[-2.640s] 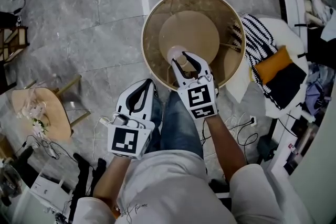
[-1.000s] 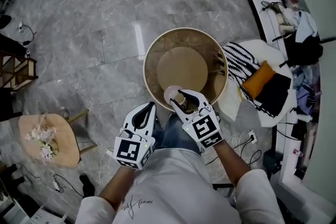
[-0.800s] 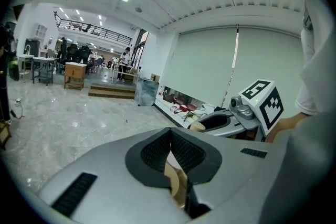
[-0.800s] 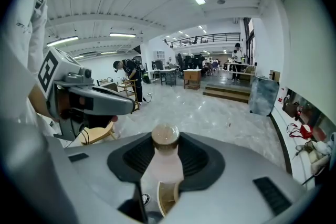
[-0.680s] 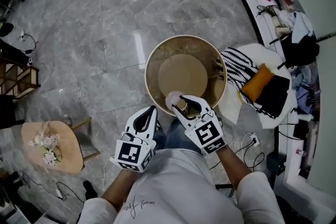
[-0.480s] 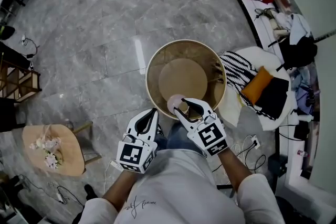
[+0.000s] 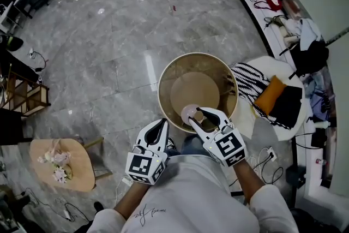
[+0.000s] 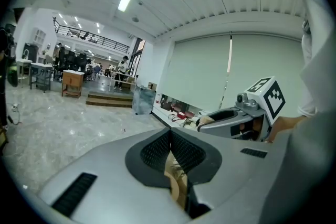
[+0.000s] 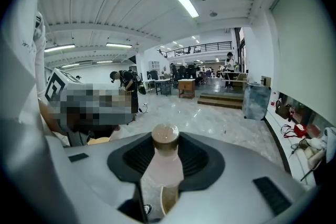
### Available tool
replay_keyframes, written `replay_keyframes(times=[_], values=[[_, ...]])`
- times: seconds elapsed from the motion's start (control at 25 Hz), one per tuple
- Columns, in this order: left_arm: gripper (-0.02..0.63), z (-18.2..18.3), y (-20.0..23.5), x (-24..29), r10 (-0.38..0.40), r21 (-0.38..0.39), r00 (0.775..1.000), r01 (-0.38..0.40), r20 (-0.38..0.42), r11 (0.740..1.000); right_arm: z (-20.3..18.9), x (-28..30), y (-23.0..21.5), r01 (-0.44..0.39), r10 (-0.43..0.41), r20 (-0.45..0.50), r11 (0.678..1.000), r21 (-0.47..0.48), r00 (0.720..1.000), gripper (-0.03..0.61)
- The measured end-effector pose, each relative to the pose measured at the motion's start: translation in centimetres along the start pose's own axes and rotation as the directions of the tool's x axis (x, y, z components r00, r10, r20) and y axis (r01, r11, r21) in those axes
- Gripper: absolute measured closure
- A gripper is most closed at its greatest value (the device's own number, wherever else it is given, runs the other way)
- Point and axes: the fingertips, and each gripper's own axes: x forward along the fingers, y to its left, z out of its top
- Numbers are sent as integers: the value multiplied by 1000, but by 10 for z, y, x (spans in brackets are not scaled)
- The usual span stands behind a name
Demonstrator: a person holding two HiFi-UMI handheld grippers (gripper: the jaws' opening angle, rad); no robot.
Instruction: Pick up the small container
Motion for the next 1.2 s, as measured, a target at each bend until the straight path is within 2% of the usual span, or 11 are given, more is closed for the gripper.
replay_keyframes(times=[0.56, 1.2], values=[[595, 34, -7, -6, -45, 16, 996, 44, 74, 999, 22, -27, 10, 33, -35, 72, 999, 22, 997, 432], [595, 34, -8, 0, -60, 14, 996, 60, 68, 998, 18, -25, 6, 38, -40, 57, 999, 38, 998, 433]])
